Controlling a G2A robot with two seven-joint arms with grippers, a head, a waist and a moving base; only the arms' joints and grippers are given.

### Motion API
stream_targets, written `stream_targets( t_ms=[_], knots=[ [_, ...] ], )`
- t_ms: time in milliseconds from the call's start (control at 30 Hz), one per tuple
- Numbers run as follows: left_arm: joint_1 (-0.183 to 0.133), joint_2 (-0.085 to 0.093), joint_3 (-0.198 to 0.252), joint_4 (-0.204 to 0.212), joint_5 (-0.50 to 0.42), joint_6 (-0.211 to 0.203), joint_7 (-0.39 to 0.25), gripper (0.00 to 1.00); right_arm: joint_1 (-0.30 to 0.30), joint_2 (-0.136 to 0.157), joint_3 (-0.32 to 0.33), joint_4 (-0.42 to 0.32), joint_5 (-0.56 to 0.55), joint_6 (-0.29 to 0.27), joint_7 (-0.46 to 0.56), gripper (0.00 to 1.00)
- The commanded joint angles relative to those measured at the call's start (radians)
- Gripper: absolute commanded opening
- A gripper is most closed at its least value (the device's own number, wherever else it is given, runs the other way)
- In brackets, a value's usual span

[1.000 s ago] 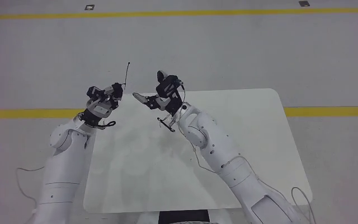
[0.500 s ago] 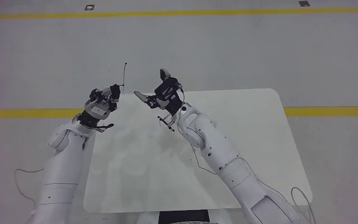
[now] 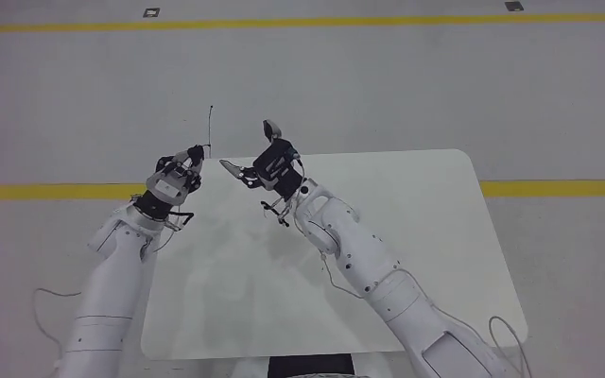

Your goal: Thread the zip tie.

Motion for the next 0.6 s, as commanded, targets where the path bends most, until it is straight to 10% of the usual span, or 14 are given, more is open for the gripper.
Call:
stream_targets(
  t_ms=[0, 167, 567],
  knots=[
    [0.001, 0.005, 0.004, 0.001, -0.026, 0.000, 0.012, 0.00, 0.006, -0.002, -0.003, 0.007, 0.001, 0.000, -0.003, 0.49],
    [0.002, 0.016, 0.011, -0.002, -0.054, 0.000, 0.024, 0.00, 0.011, -0.006, -0.009, 0.017, 0.016, -0.003, -0.006, 0.64],
    [0.002, 0.023, 0.014, -0.010, -0.049, -0.025, 0.043, 0.00, 0.008, -0.012, -0.031, 0.020, 0.036, -0.035, -0.002, 0.58]
  ],
)
